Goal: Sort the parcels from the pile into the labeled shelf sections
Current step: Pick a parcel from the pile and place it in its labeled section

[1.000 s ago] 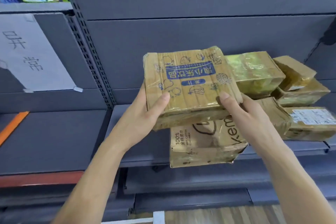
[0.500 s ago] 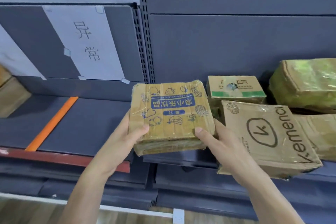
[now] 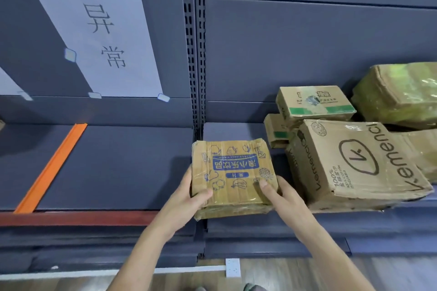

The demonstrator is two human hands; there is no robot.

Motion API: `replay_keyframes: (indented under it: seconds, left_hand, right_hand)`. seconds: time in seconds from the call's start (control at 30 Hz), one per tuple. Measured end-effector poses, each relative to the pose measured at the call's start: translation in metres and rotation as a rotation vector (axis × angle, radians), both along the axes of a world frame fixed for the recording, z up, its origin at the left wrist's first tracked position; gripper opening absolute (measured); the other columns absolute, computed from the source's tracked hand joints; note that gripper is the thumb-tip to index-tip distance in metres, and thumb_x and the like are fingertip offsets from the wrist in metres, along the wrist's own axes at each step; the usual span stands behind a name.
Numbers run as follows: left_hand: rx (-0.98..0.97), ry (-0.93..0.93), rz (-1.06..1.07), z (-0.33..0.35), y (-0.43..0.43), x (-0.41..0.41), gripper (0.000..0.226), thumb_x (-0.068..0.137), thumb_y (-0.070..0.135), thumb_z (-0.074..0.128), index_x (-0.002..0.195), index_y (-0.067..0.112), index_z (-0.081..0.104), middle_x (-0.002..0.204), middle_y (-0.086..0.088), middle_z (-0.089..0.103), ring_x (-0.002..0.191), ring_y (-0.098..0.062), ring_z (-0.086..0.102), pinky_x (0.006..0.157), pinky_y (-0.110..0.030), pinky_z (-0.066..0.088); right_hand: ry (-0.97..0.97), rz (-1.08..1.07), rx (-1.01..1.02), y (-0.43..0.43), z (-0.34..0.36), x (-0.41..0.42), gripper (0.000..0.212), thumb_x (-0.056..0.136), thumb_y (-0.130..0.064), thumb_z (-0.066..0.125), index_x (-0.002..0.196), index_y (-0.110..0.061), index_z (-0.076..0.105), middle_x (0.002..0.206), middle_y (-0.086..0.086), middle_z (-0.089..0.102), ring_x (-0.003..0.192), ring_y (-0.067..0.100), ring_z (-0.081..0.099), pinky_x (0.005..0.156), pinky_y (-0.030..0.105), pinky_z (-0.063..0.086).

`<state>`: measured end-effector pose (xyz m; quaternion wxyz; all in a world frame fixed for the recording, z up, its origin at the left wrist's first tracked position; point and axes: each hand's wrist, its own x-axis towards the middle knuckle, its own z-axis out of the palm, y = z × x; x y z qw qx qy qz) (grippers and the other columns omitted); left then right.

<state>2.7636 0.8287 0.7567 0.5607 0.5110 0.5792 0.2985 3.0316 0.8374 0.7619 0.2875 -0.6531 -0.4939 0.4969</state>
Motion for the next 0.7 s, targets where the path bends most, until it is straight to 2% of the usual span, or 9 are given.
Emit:
replay_keyframes:
  seconds: [0.13, 0.23, 0.33, 0.4, 0.47, 0.53, 0.57, 0.63, 0.7]
  left_hand:
    - [0.015, 0.039, 0.056, 0.000, 0.013, 0.000, 0.056, 0.097, 0.066, 0.053, 0.147, 0.065, 0.029, 0.135, 0.042, 0.054, 0.128, 0.012, 0.051, 0.118, -0.038, 0.038]
    - [0.015, 0.075, 0.065, 0.003, 0.028, 0.002, 0.045, 0.096, 0.071, 0.048, 0.139, 0.060, 0.041, 0.128, 0.038, 0.060, 0.122, 0.010, 0.056, 0.114, -0.040, 0.043]
    - [0.010, 0.124, 0.043, 0.006, 0.037, 0.006, 0.044, 0.098, 0.069, 0.046, 0.139, 0.055, 0.044, 0.131, 0.035, 0.060, 0.126, 0.003, 0.057, 0.113, -0.038, 0.043]
    - [0.032, 0.157, 0.017, 0.009, 0.041, 0.006, 0.041, 0.100, 0.065, 0.046, 0.139, 0.055, 0.044, 0.131, 0.036, 0.060, 0.127, 0.003, 0.056, 0.113, -0.038, 0.042]
    - [0.065, 0.144, 0.031, 0.016, 0.043, 0.004, 0.033, 0.100, 0.062, 0.050, 0.132, 0.061, 0.045, 0.122, 0.041, 0.062, 0.121, 0.009, 0.058, 0.109, -0.034, 0.044]
    - [0.136, 0.073, 0.082, 0.027, 0.046, 0.002, 0.042, 0.096, 0.064, 0.056, 0.136, 0.060, 0.043, 0.124, 0.039, 0.061, 0.117, 0.013, 0.058, 0.104, -0.030, 0.044]
    - [0.173, 0.047, 0.120, 0.033, 0.047, 0.002, 0.053, 0.091, 0.071, 0.057, 0.140, 0.059, 0.041, 0.128, 0.038, 0.060, 0.119, 0.014, 0.057, 0.103, -0.028, 0.043]
    - [0.236, 0.040, 0.192, 0.044, 0.047, 0.003, 0.069, 0.080, 0.089, 0.051, 0.141, 0.059, 0.037, 0.135, 0.037, 0.055, 0.123, 0.016, 0.051, 0.101, -0.026, 0.040]
    - [0.253, 0.040, 0.218, 0.049, 0.047, 0.005, 0.078, 0.074, 0.098, 0.043, 0.141, 0.060, 0.035, 0.139, 0.035, 0.051, 0.128, 0.015, 0.046, 0.102, -0.028, 0.038]
  right_hand:
    - [-0.014, -0.015, -0.006, 0.009, -0.002, -0.003, 0.035, 0.092, -0.063, 0.055, 0.116, -0.037, 0.060, 0.107, -0.019, 0.073, 0.104, 0.003, 0.067, 0.089, 0.031, 0.053]
    - [-0.010, -0.007, 0.005, 0.021, 0.002, -0.005, 0.044, 0.090, -0.066, 0.055, 0.122, -0.037, 0.059, 0.108, -0.018, 0.073, 0.106, 0.006, 0.067, 0.096, 0.036, 0.053]
    - [0.001, -0.019, 0.005, 0.031, 0.006, -0.009, 0.038, 0.096, -0.056, 0.057, 0.128, -0.036, 0.058, 0.115, -0.014, 0.072, 0.110, 0.010, 0.066, 0.102, 0.043, 0.051]
    - [0.003, -0.033, 0.023, 0.033, 0.009, -0.011, 0.033, 0.097, -0.050, 0.060, 0.127, -0.036, 0.058, 0.114, -0.014, 0.072, 0.108, 0.009, 0.066, 0.100, 0.044, 0.053]
    - [0.000, -0.051, 0.071, 0.034, 0.015, -0.010, 0.035, 0.095, -0.051, 0.061, 0.128, -0.038, 0.055, 0.113, -0.017, 0.072, 0.105, 0.005, 0.067, 0.095, 0.040, 0.055]
    - [0.021, -0.091, 0.140, 0.034, 0.024, -0.006, 0.043, 0.091, -0.060, 0.062, 0.128, -0.040, 0.052, 0.111, -0.020, 0.070, 0.102, 0.000, 0.067, 0.087, 0.032, 0.055]
    - [0.039, -0.118, 0.172, 0.034, 0.029, -0.004, 0.048, 0.089, -0.065, 0.061, 0.128, -0.040, 0.052, 0.110, -0.021, 0.070, 0.102, -0.002, 0.066, 0.085, 0.030, 0.054]
    - [0.066, -0.151, 0.233, 0.032, 0.037, -0.002, 0.056, 0.084, -0.076, 0.056, 0.128, -0.042, 0.051, 0.109, -0.027, 0.067, 0.100, -0.009, 0.063, 0.082, 0.026, 0.052]
    - [0.078, -0.148, 0.280, 0.029, 0.041, -0.002, 0.063, 0.079, -0.082, 0.049, 0.132, -0.047, 0.048, 0.111, -0.037, 0.062, 0.103, -0.018, 0.058, 0.081, 0.018, 0.046]
